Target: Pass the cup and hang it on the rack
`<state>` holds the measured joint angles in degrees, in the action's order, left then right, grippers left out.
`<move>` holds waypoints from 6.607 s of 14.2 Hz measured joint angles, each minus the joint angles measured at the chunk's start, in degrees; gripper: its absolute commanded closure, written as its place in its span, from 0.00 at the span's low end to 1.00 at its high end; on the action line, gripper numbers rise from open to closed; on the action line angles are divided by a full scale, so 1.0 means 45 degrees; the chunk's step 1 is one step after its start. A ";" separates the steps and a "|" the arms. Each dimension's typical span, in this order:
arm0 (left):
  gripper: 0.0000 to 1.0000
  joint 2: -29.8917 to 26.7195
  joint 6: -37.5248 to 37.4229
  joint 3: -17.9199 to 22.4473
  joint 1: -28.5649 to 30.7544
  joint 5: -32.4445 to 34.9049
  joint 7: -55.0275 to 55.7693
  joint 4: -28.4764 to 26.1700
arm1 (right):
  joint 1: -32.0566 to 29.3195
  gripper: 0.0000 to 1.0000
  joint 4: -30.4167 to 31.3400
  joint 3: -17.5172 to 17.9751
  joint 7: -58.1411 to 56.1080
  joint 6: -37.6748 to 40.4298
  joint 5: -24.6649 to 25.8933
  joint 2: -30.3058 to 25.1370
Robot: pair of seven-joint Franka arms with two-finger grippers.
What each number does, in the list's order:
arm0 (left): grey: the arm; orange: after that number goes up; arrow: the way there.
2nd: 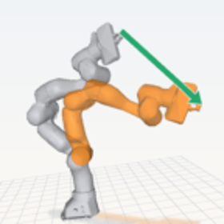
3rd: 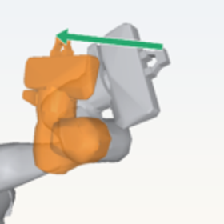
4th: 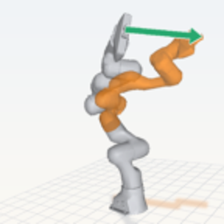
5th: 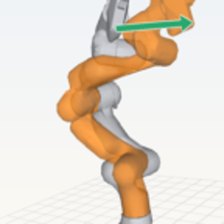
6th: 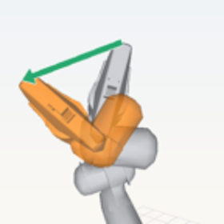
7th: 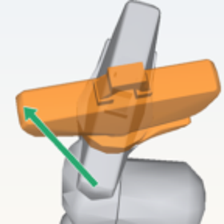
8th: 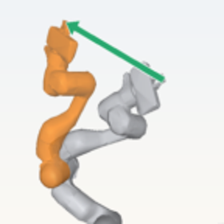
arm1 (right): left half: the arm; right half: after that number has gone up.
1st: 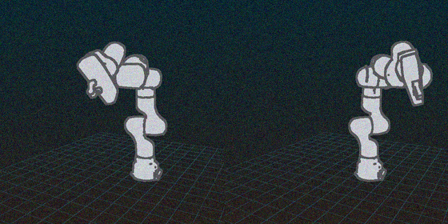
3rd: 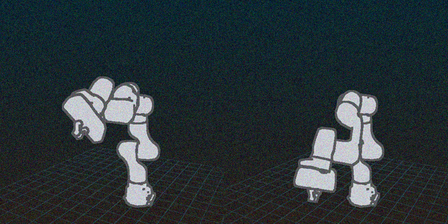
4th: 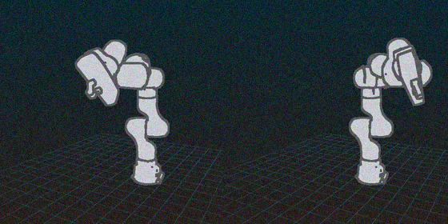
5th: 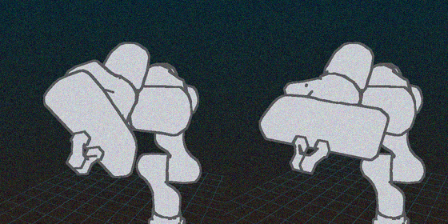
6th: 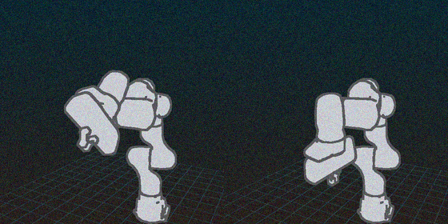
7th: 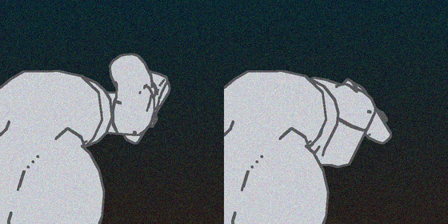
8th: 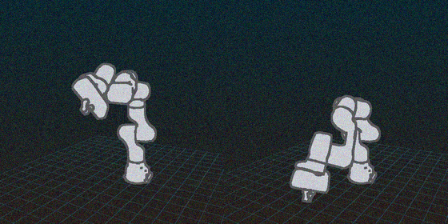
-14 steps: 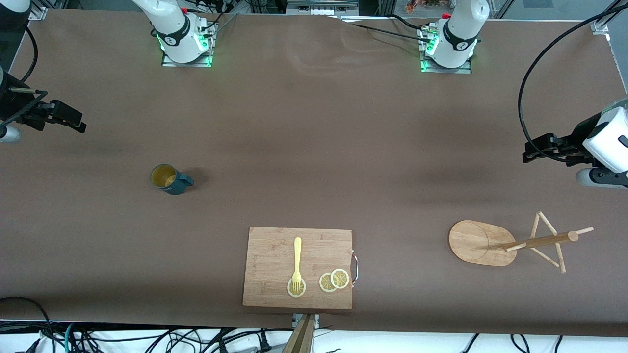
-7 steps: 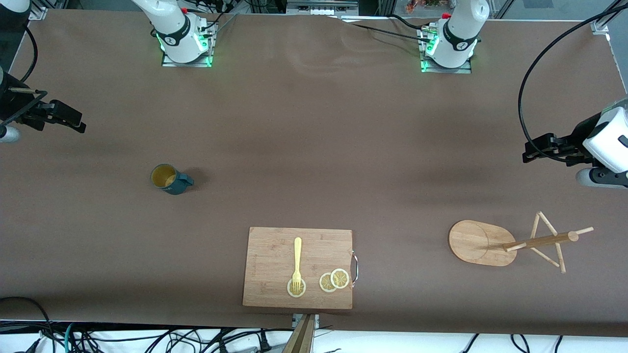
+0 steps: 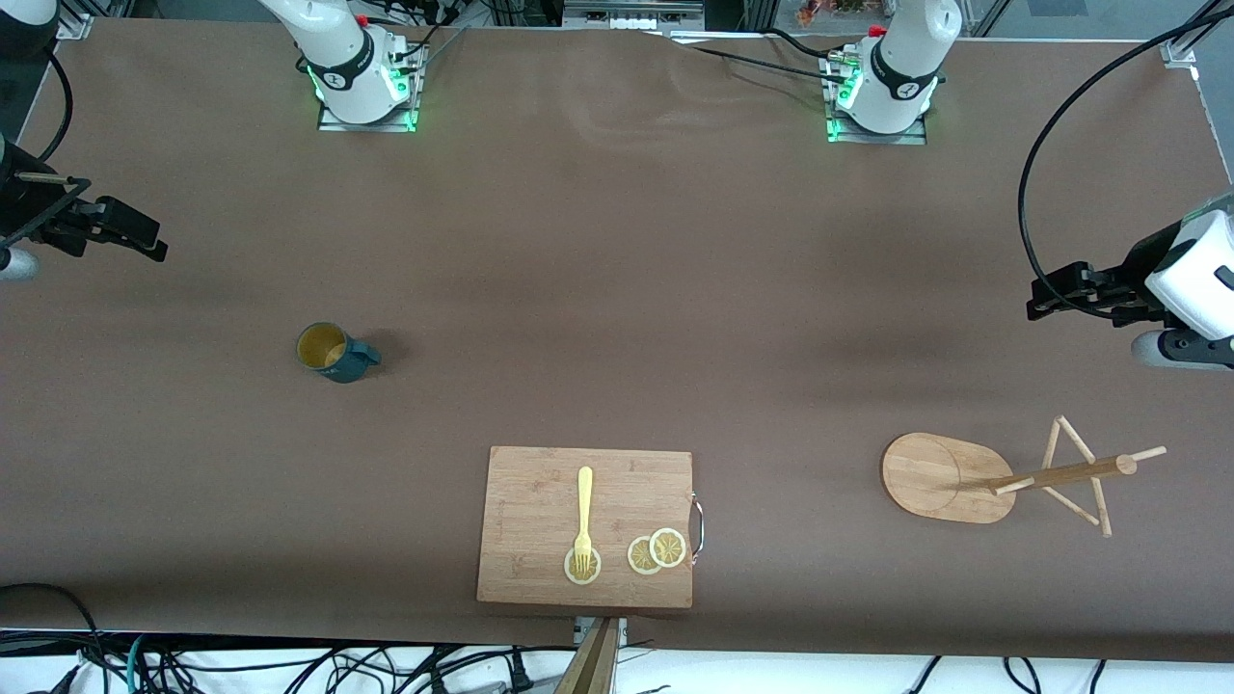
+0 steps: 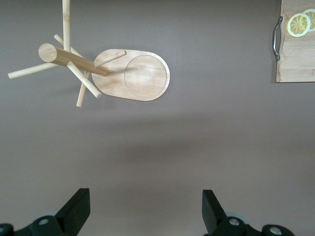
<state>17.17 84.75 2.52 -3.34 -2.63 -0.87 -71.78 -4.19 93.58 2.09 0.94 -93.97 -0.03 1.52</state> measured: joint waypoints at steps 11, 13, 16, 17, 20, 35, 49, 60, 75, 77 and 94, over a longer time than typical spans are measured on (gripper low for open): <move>0.00 0.0002 0.0000 0.0000 0.0000 0.0000 0.0000 0.0007 | 0.0025 0.00 0.0454 0.0045 -0.0778 -0.0100 0.0026 0.1450; 0.00 0.0003 0.0000 0.0000 -0.0002 0.0000 0.0000 0.0007 | 0.0025 0.00 0.1185 0.0045 -0.0778 -0.1304 0.0028 0.1579; 0.00 0.0005 0.0000 0.0000 -0.0007 0.0000 0.0000 0.0009 | 0.0036 0.00 0.2941 0.0058 -0.0778 -0.4163 0.0033 0.1549; 0.00 0.0005 0.0000 0.0000 -0.0007 0.0000 0.0000 0.0010 | 0.0050 0.00 0.3519 0.0083 -0.0778 -0.5233 0.0033 0.1547; 0.00 0.0006 0.0000 0.0000 -0.0007 0.0000 0.0000 0.0013 | 0.0252 0.00 0.5487 0.0153 -0.0778 -0.8830 0.0035 0.1625; 0.00 0.0010 0.0000 0.0000 -0.0008 0.0000 0.0000 0.0017 | 0.0522 0.90 0.7882 0.0177 -0.0835 -1.3827 0.0037 0.3456; 0.00 0.0010 0.0000 0.0009 -0.0008 0.0000 0.0000 0.0018 | 0.0521 1.00 0.7634 0.0176 -0.1505 -1.3070 0.0076 0.3432; 0.00 0.0011 -0.0001 0.0018 -0.0007 0.0000 0.0000 0.0019 | 0.3173 1.00 0.2555 0.1332 -0.0407 -0.7608 0.0091 0.3814; 0.00 0.0017 -0.0001 0.0010 -0.0181 0.0000 0.0000 0.0029 | 1.0205 1.00 -0.4362 0.0785 0.7538 -0.7630 0.2140 1.0087; 0.00 0.0027 -0.0006 0.0009 -0.0181 0.0000 0.0000 0.0029 | 1.0521 1.00 -0.4564 0.0663 0.7561 -0.7677 0.2154 1.0282; 0.00 0.0385 -0.0244 0.0029 -0.0075 -0.1954 -0.7630 -0.2089 | 0.9960 0.00 -0.5435 0.0270 0.7249 -0.3851 0.2211 0.8407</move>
<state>18.91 83.65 2.65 -3.68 -11.42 -35.20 -81.18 40.63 69.12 3.31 33.56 -111.30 9.92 39.35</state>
